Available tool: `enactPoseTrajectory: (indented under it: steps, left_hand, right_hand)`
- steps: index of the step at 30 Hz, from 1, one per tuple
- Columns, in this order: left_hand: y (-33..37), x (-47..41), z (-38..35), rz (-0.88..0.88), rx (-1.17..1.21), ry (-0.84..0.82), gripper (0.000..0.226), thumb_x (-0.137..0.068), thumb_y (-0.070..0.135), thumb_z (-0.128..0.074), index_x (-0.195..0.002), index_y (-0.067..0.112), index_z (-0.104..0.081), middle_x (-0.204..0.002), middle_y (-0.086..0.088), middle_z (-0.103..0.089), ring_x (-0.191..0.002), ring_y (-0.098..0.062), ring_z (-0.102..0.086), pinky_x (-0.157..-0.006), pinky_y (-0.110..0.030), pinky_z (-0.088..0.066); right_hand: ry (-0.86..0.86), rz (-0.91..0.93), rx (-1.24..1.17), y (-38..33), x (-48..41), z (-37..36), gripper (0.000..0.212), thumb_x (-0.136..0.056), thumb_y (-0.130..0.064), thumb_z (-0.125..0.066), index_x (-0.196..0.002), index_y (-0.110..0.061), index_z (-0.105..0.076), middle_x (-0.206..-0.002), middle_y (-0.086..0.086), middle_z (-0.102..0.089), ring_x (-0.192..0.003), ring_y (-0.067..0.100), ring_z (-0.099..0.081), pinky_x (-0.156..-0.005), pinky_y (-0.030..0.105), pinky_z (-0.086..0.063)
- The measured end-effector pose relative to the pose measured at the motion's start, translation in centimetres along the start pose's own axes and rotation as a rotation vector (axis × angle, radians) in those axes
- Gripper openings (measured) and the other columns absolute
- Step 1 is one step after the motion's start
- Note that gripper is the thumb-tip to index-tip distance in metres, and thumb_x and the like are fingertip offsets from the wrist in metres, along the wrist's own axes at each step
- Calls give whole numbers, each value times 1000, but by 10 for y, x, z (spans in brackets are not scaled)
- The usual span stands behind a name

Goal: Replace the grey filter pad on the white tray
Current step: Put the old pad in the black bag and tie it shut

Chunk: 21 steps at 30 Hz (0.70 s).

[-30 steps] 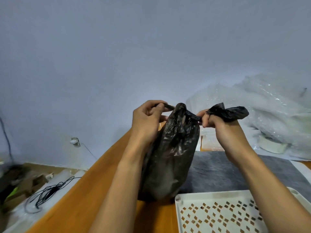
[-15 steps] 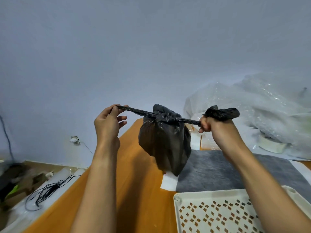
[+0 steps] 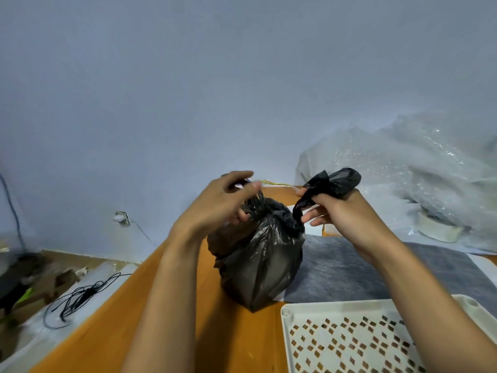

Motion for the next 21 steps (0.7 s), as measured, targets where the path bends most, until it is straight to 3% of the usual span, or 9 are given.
enactPoseTrajectory:
  steps: [3,5,7,8,10,14,18,21]
  left_hand:
    - [8,5,-37,-29,-215,-192,57,-84,47,-76,-136,39,-55,-108,13,-66,-74,-11,-70,-65,-21,-56]
    - [9,10,-57,-60,-433,-281,61,-78,52,-80,-133,40,-58,-115,20,-62,-103,-9,-65,-81,-16,-52]
    - [-4,10,-66,-26,-636,-257,78,-70,64,-79,-138,39,-53,-134,7,-57,-124,-20,-55,-101,-33,-48]
    - [-15,13,-68,1,-684,-206,82,-69,68,-77,-140,38,-50,-137,2,-54,-126,-26,-53,-103,-42,-48]
    - [-29,16,-62,-7,-695,-35,64,-76,66,-71,-130,36,-53,-129,0,-55,-117,-32,-57,-96,-49,-50]
    - [-53,27,-42,-34,-653,142,23,-88,36,-67,-101,25,-51,-105,0,-58,-96,-28,-59,-75,-39,-43]
    - [-50,29,3,-59,-584,283,20,-87,9,-61,-92,22,-47,-91,4,-50,-81,-19,-50,-59,-26,-31]
    - [-33,33,28,-145,-669,419,15,-87,5,-56,-87,15,-45,-93,-2,-46,-71,-27,-46,-57,-30,-30]
  right_hand:
    - [-27,18,46,0,0,-7,26,-101,-10,-50,-104,-14,-75,-101,2,-79,-80,25,-76,-74,32,-56]
    - [-46,28,75,-2,1,-12,26,-101,-9,-50,-104,-16,-75,-100,2,-79,-84,22,-77,-75,33,-57]
    - [-78,38,76,-5,2,-18,24,-100,-8,-52,-103,-16,-75,-100,4,-79,-91,20,-76,-76,31,-57]
    - [-106,40,50,-6,4,-22,23,-100,-7,-54,-103,-14,-76,-101,5,-79,-95,21,-75,-77,30,-58]
    - [-174,59,4,-11,9,-31,22,-99,-6,-56,-104,-11,-76,-104,8,-78,-101,24,-73,-84,33,-59]
    - [-346,64,-7,-15,20,-51,22,-96,0,-57,-107,-5,-75,-107,8,-78,-104,21,-73,-93,35,-58]
    - [-447,42,31,-17,31,-65,24,-94,4,-59,-108,-5,-77,-107,6,-78,-100,16,-74,-89,29,-59]
    - [-436,5,62,-14,30,-66,25,-94,5,-59,-110,-6,-75,-105,8,-79,-99,19,-75,-89,31,-59]
Point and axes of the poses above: each hand's wrist, its own x-axis away from the middle knuckle, its own z-axis out of the back of the hand, y = z × x, the point moved 10 cm from there along -x, towards the middle knuckle
